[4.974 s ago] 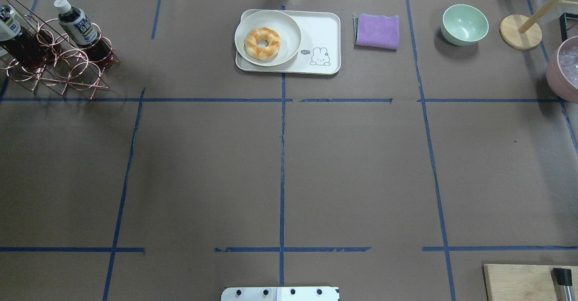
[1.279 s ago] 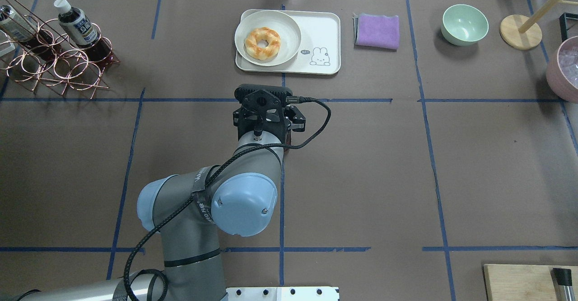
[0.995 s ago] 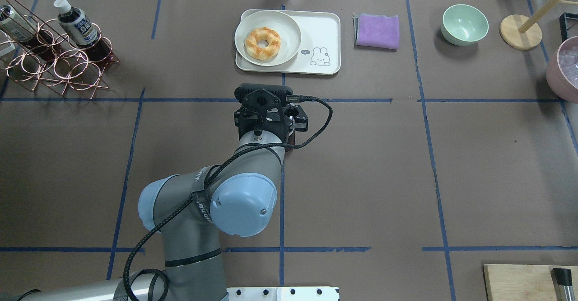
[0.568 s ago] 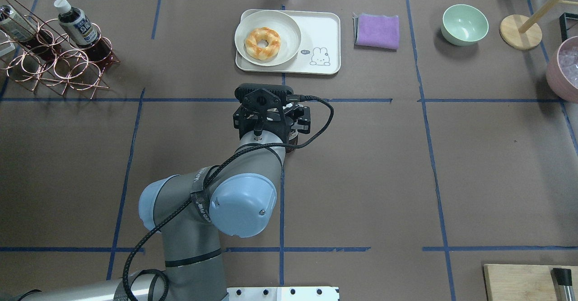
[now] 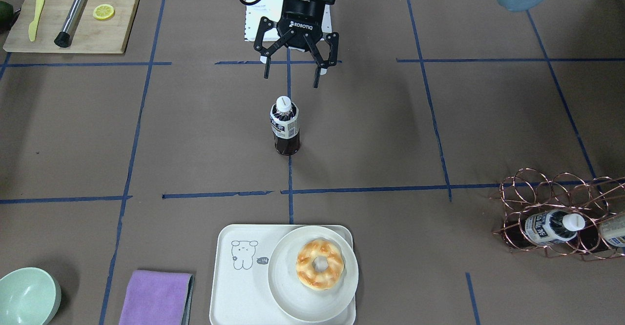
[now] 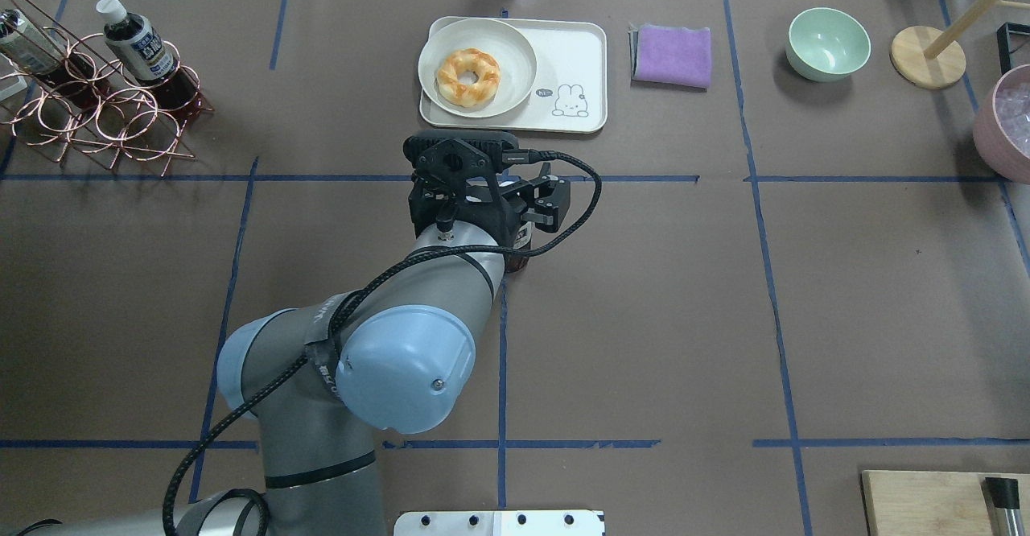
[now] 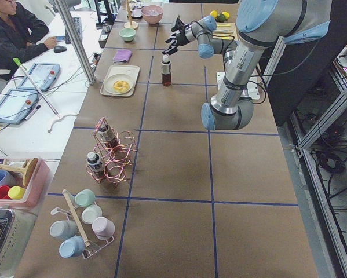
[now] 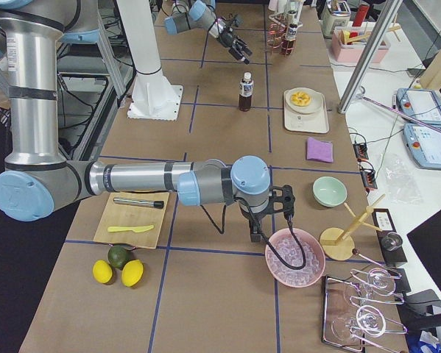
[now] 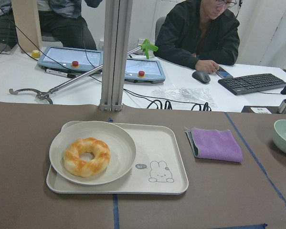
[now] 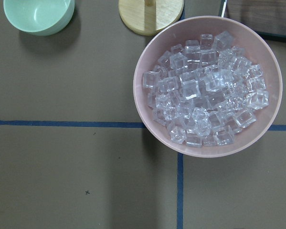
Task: Place tea on tray
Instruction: 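Carry the bottle with the left gripper toward the table center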
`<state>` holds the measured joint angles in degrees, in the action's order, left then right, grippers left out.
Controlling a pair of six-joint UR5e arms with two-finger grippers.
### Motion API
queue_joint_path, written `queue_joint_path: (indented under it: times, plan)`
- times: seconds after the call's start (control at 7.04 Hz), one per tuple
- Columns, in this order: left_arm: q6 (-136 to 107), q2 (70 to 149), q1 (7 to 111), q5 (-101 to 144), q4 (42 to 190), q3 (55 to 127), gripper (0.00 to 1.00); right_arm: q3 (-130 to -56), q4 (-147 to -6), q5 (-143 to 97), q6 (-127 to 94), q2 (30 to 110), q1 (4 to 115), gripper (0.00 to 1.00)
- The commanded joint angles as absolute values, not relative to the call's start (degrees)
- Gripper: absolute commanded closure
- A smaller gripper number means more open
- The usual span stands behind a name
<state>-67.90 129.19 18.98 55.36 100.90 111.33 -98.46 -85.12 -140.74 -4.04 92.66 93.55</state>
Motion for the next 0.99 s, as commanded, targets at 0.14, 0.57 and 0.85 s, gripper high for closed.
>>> queue_joint_path:
  times: [0.14, 0.57, 0.85]
  plan:
    - [-66.98, 117.71, 31.6, 72.47, 100.63, 118.12, 0.0, -100.1, -85.6, -140.71, -4.22, 89.75, 93.52, 0.0]
    - [-65.23, 106.05, 40.4, 90.65, 100.46, 119.27, 0.0, -100.9, -85.78, -140.19, -7.47, 82.66, 91.42, 0.0]
    - [-57.26, 97.35, 44.38, 91.49, 100.37, 121.62, 0.0, -105.52, -85.95, -132.58, -9.99, 80.25, 85.73, 0.0]
